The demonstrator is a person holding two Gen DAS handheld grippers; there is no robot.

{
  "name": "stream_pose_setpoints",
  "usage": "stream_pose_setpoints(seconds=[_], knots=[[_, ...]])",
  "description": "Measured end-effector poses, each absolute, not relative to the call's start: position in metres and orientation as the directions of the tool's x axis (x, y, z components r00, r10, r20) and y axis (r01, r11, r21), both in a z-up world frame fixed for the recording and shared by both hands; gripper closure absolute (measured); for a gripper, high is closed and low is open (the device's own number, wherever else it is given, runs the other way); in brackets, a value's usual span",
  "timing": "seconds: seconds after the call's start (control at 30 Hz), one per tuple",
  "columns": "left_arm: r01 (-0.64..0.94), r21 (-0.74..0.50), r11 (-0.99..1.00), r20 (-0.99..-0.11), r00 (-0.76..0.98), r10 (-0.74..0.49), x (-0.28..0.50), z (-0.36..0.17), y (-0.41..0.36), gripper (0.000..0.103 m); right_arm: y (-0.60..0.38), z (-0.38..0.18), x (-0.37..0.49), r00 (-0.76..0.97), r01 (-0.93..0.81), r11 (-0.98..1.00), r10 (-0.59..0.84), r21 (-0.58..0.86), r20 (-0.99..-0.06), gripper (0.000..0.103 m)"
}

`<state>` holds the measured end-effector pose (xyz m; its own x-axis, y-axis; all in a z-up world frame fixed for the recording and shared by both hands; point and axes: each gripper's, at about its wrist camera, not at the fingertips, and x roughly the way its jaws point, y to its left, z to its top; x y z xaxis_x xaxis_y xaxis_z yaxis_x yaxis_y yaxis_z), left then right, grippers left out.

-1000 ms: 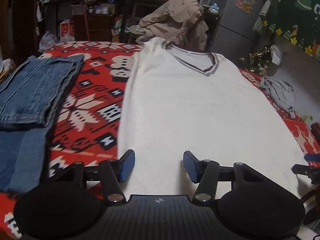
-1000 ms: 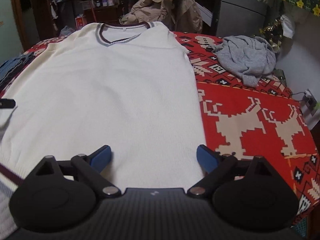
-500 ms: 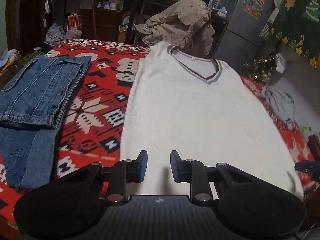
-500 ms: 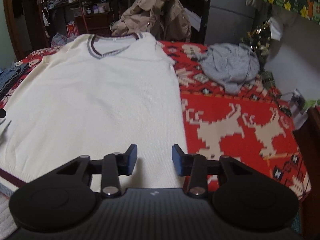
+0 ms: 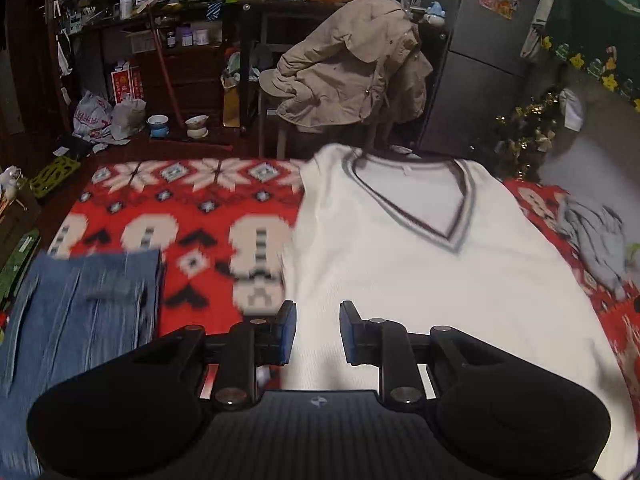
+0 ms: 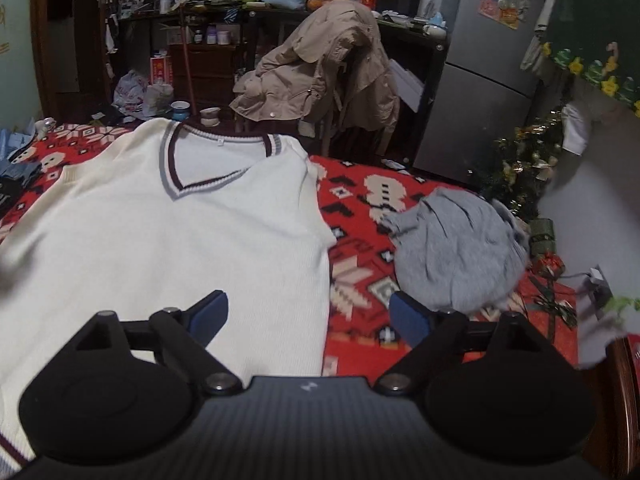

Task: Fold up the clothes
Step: 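Grasp the collar edge with the left gripper while the right gripper grasps the neckline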

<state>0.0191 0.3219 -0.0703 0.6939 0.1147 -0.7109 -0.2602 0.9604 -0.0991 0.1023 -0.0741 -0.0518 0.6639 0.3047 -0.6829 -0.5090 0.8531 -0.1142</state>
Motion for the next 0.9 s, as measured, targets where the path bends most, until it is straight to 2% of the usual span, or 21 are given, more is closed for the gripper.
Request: stream_pose_setpoints(seconds=[0.1, 0.17, 0.23, 0.3, 0.33, 0.37, 0.4, 0.43, 0.47, 0.5, 0.63, 0.77, 0.9], knots=[[-0.254, -0.087, 0.963, -0.720, 0.684, 0.115, 0.052, -0.073, 0.331, 0.079, -0.064, -0.052, 0.143, 0.656, -0.547, 0.830, 0.341, -0.112, -0.673, 0.012], [-0.238, -0.071, 0.969, -0.723, 0.681, 0.115, 0.074, -0.075, 0.335, 0.078, -0.056, -0.052, 0.171, 0.639, -0.584, 0.808, 0.392, -0.086, -0.662, 0.002], [-0.211, -0.046, 0.977, -0.722, 0.682, 0.113, 0.096, -0.078, 0.336, 0.077, -0.047, -0.052, 0.200, 0.629, -0.601, 0.797, 0.424, -0.063, -0.652, 0.002], [-0.196, -0.045, 0.980, -0.731, 0.674, 0.102, 0.118, -0.083, 0.341, 0.077, -0.034, -0.054, 0.233, 0.648, -0.585, 0.805, 0.391, -0.099, -0.653, 0.006], [-0.189, -0.047, 0.981, -0.737, 0.670, 0.094, 0.128, -0.085, 0.343, 0.077, -0.030, -0.057, 0.250, 0.640, -0.587, 0.804, 0.391, -0.093, -0.661, 0.016], [-0.183, -0.048, 0.982, -0.739, 0.668, 0.089, 0.138, -0.087, 0.345, 0.077, -0.026, -0.059, 0.267, 0.632, -0.589, 0.804, 0.391, -0.087, -0.669, 0.033], [-0.176, -0.045, 0.983, -0.740, 0.668, 0.086, 0.148, -0.089, 0.347, 0.077, -0.021, -0.062, 0.284, 0.624, -0.591, 0.803, 0.391, -0.082, -0.676, 0.043], [-0.173, -0.040, 0.984, -0.740, 0.667, 0.087, 0.157, -0.091, 0.349, 0.079, -0.017, -0.065, 0.301, 0.616, -0.592, 0.802, 0.391, -0.075, -0.684, 0.067], [-0.166, -0.037, 0.985, -0.742, 0.665, 0.084, 0.166, -0.093, 0.352, 0.081, -0.014, -0.069, 0.319, 0.604, -0.588, 0.807, 0.394, -0.054, -0.693, 0.084], [-0.161, -0.038, 0.986, -0.746, 0.661, 0.079, 0.174, -0.095, 0.355, 0.084, -0.010, -0.073, 0.336, 0.592, -0.584, 0.811, 0.398, -0.033, -0.701, 0.088], [-0.151, -0.070, 0.986, -0.758, 0.650, 0.046, 0.198, -0.103, 0.369, 0.086, 0.011, -0.093, 0.383, 0.517, -0.666, 0.746, 0.453, -0.009, -0.726, 0.089], [-0.150, -0.141, 0.979, -0.763, 0.646, -0.011, 0.209, -0.109, 0.380, 0.086, 0.034, -0.115, 0.407, 0.451, -0.725, 0.689, 0.464, -0.009, -0.763, 0.089], [-0.137, -0.158, 0.978, -0.768, 0.639, -0.034, 0.216, -0.112, 0.381, 0.086, 0.054, -0.135, 0.422, 0.416, -0.764, 0.644, 0.447, -0.038, -0.792, 0.086]])
